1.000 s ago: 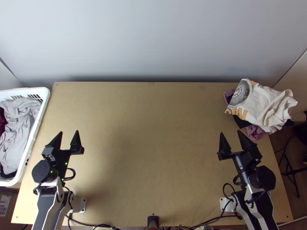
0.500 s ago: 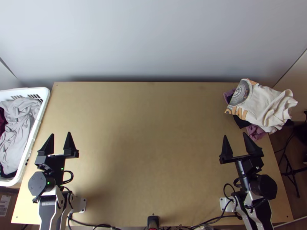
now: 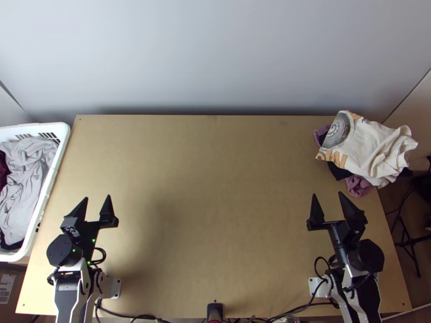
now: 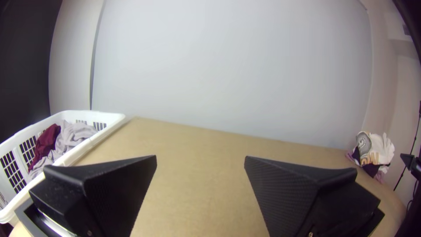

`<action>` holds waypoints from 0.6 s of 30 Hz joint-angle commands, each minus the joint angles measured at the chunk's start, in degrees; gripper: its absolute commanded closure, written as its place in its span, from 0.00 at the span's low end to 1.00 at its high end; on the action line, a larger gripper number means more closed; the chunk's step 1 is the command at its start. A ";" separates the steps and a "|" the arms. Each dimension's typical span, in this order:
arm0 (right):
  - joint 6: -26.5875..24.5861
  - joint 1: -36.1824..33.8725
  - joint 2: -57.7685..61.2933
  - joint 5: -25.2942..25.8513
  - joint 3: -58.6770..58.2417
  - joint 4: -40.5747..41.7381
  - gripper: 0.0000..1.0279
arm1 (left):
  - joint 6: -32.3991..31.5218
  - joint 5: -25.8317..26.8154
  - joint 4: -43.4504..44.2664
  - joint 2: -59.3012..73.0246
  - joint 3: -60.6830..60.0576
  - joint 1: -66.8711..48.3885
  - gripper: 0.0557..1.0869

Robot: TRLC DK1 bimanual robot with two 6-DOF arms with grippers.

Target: Fold the t-shirt

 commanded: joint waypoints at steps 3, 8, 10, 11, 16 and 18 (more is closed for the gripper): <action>0.82 -6.22 -0.06 -0.04 -0.27 -8.36 0.04 | 5.37 -0.13 -5.52 -0.03 0.01 -1.01 0.05; 0.82 -6.75 -0.06 -0.04 -0.27 -8.36 0.04 | 5.37 -0.13 -5.52 -0.03 0.01 -1.10 0.05; 0.82 -6.75 -0.06 -0.04 -0.27 -8.36 0.04 | 5.37 -0.13 -5.52 -0.12 0.01 -1.01 0.05; 0.82 -6.75 -0.06 -0.04 -0.27 -8.36 0.04 | 5.45 -0.13 -5.52 -0.12 0.01 -1.01 0.05; 0.82 -6.75 -0.06 -0.04 -0.27 -8.36 0.04 | 5.37 -0.13 -5.52 -0.03 0.01 -1.01 0.05; 0.82 -6.75 -0.06 -0.04 -0.27 -8.36 0.04 | 5.37 -0.13 -5.52 -0.03 0.01 -1.01 0.05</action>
